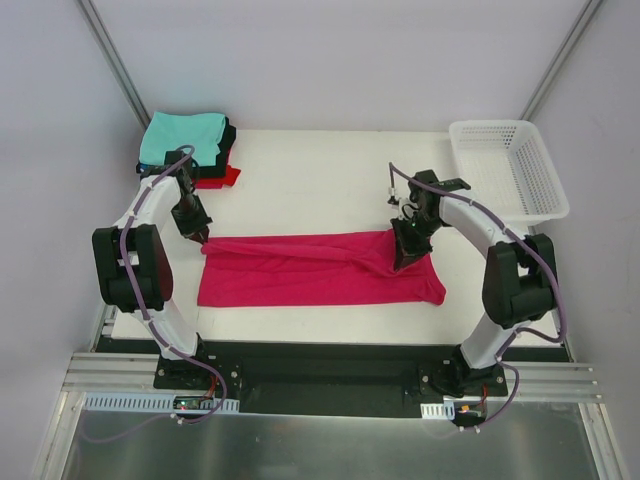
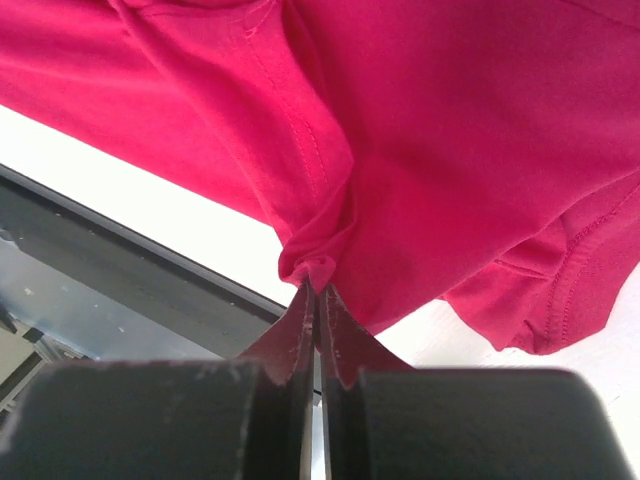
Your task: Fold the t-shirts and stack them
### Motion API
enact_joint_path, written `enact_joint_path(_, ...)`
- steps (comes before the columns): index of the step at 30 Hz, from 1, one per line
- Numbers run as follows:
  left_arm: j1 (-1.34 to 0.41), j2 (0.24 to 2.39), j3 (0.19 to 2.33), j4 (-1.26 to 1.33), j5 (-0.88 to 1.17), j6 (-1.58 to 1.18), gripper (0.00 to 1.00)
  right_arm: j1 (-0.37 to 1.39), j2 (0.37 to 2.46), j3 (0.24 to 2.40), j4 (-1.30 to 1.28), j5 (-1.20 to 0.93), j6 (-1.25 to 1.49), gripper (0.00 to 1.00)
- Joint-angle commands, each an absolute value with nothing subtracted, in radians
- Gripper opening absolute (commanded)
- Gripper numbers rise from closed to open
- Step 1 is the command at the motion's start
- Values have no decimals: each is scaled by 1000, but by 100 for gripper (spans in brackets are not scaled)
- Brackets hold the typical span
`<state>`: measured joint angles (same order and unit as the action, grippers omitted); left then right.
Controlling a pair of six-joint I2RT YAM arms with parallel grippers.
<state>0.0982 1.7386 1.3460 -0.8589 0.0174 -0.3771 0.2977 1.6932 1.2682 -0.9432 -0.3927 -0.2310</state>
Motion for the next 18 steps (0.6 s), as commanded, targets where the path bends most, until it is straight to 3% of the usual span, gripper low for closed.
enact_joint_path(1, 100, 1718, 1336, -871, -31, -364, 0, 322, 1729, 1270, -979, -328, -235, 1)
enact_joint_path(8, 100, 1726, 1332, -871, -34, -367, 0, 363, 1770, 1247, -986, -278, -239, 1)
enact_joint_path(15, 100, 1738, 1313, -871, -41, -365, 20, 382, 1801, 1224, -988, -256, -236, 7)
enact_joint_path(18, 101, 1738, 1312, -871, -54, -362, 31, 388, 1812, 1227, -1008, -224, -233, 18)
